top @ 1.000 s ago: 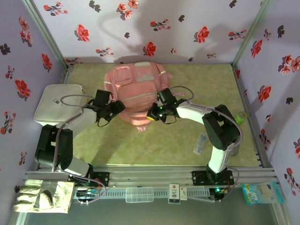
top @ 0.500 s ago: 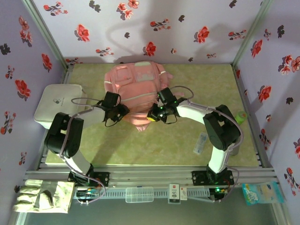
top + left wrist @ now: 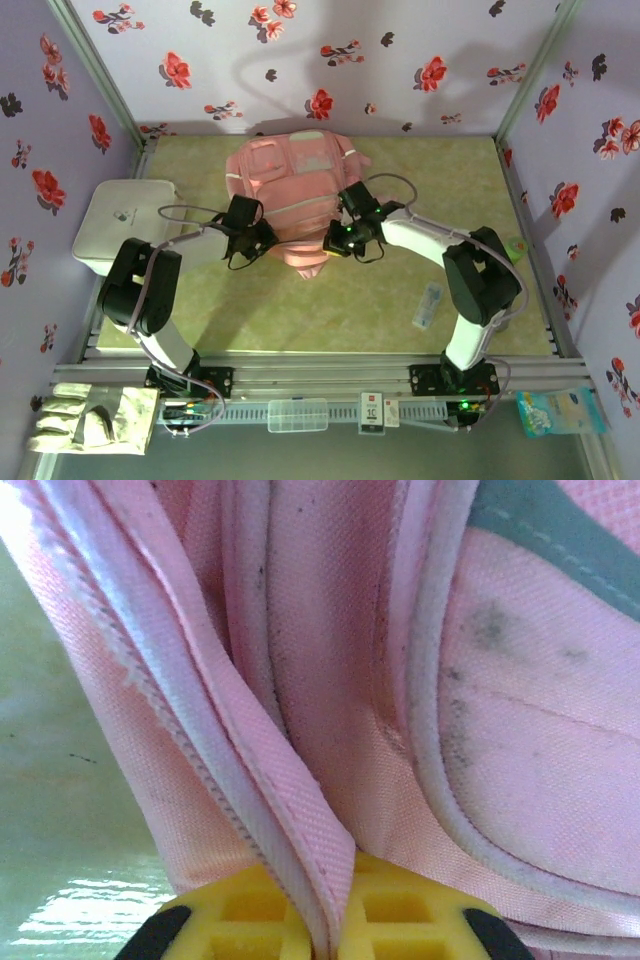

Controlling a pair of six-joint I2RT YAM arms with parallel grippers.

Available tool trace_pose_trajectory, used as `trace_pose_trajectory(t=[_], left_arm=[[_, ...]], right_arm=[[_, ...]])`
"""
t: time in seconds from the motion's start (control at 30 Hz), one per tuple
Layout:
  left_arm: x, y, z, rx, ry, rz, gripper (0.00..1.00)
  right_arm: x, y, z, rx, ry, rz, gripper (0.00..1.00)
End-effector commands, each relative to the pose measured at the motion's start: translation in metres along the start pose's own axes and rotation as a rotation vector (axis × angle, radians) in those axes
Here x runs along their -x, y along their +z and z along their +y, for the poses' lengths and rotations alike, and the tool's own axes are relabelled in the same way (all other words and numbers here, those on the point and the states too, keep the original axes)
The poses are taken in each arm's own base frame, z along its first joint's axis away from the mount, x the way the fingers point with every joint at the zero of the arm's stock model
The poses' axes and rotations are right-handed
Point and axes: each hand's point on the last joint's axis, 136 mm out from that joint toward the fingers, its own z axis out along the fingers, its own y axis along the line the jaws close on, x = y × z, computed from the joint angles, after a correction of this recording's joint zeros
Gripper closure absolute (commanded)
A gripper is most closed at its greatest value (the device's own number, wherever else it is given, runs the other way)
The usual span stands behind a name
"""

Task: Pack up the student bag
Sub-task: Zip the student bag at the center of the table.

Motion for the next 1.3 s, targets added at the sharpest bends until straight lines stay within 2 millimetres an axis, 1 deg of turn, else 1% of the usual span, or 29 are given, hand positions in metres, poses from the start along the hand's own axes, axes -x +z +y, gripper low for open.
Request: trace_pose_trajectory(t=[0.0, 0.07, 0.1, 0.17, 0.2, 0.3, 0.37, 0.43, 0.47, 0.53, 0.6, 0.63, 0.67, 0.7, 0.73, 0.77, 0.83, 0.97, 1.0, 1.07, 1.13, 1.2, 1.27], left_arm=[[0.027, -0.003, 0.031, 0.148, 0.039, -0.113, 1.0], [0.027, -0.003, 0.03, 0.147, 0.044, -0.113, 1.0], [0.029, -0.004, 0.028, 0.144, 0.046, -0.116, 1.0], [0.028, -0.005, 0.027, 0.14, 0.05, -0.118, 1.0], [0.028, -0.005, 0.026, 0.139, 0.051, -0.116, 1.0], [0.028, -0.007, 0.025, 0.139, 0.058, -0.116, 1.0], [0.027, -0.008, 0.025, 0.14, 0.066, -0.113, 1.0], [0.027, -0.01, 0.025, 0.144, 0.071, -0.112, 1.0], [0.027, -0.011, 0.025, 0.144, 0.077, -0.11, 1.0], [0.027, -0.013, 0.025, 0.144, 0.082, -0.111, 1.0], [0.026, -0.014, 0.024, 0.144, 0.089, -0.107, 1.0], [0.025, -0.014, 0.022, 0.134, 0.098, -0.1, 1.0], [0.024, -0.014, 0.019, 0.121, 0.106, -0.093, 1.0], [0.023, -0.015, 0.018, 0.118, 0.109, -0.091, 1.0], [0.023, -0.016, 0.016, 0.112, 0.111, -0.09, 1.0], [0.022, -0.017, 0.014, 0.102, 0.119, -0.088, 1.0], [0.022, -0.019, 0.007, 0.079, 0.139, -0.081, 1.0], [0.024, -0.025, -0.001, 0.06, 0.187, -0.076, 0.96], [0.024, -0.026, -0.003, 0.054, 0.196, -0.075, 0.96], [0.024, -0.028, -0.007, 0.043, 0.209, -0.073, 0.96], [0.025, -0.03, -0.008, 0.041, 0.219, -0.078, 0.96], [0.026, -0.032, -0.009, 0.039, 0.229, -0.079, 0.96], [0.025, -0.034, -0.012, 0.026, 0.248, -0.08, 0.96]], right_arm=[[0.006, -0.038, -0.039, -0.177, -0.013, -0.045, 0.91], [0.006, -0.039, -0.039, -0.183, -0.045, -0.038, 0.92], [0.007, -0.04, -0.038, -0.183, -0.064, -0.04, 0.95], [0.009, -0.04, -0.039, -0.189, -0.102, -0.049, 0.97], [0.012, -0.041, -0.042, -0.214, -0.126, -0.06, 1.0], [0.022, -0.044, -0.055, -0.293, -0.165, -0.095, 1.0], [0.027, -0.045, -0.06, -0.323, -0.196, -0.117, 1.0], [0.035, -0.05, -0.065, -0.373, -0.229, -0.171, 1.0], [0.036, -0.052, -0.067, -0.384, -0.242, -0.181, 1.0], [0.041, -0.061, -0.079, -0.457, -0.25, -0.223, 1.0], [0.041, -0.069, -0.086, -0.502, -0.247, -0.246, 1.0], [0.039, -0.071, -0.086, -0.496, -0.243, -0.255, 1.0], [0.036, -0.068, -0.081, -0.456, -0.249, -0.249, 1.0], [0.033, -0.066, -0.071, -0.395, -0.26, -0.239, 1.0], [0.028, -0.06, -0.059, -0.309, -0.271, -0.222, 0.96], [0.024, -0.056, -0.047, -0.232, -0.28, -0.204, 0.87], [0.02, -0.051, -0.029, -0.131, -0.282, -0.182, 0.72], [0.025, -0.045, -0.001, -0.005, -0.296, -0.182, 0.51], [0.029, -0.044, 0.002, 0.002, -0.292, -0.187, 0.48], [0.038, -0.037, 0.003, -0.002, -0.28, -0.199, 0.46], [0.054, -0.034, -0.003, -0.042, -0.226, -0.236, 0.42], [0.07, -0.032, -0.01, -0.055, -0.146, -0.279, 0.41], [0.083, -0.026, -0.01, -0.034, -0.083, -0.3, 0.41]])
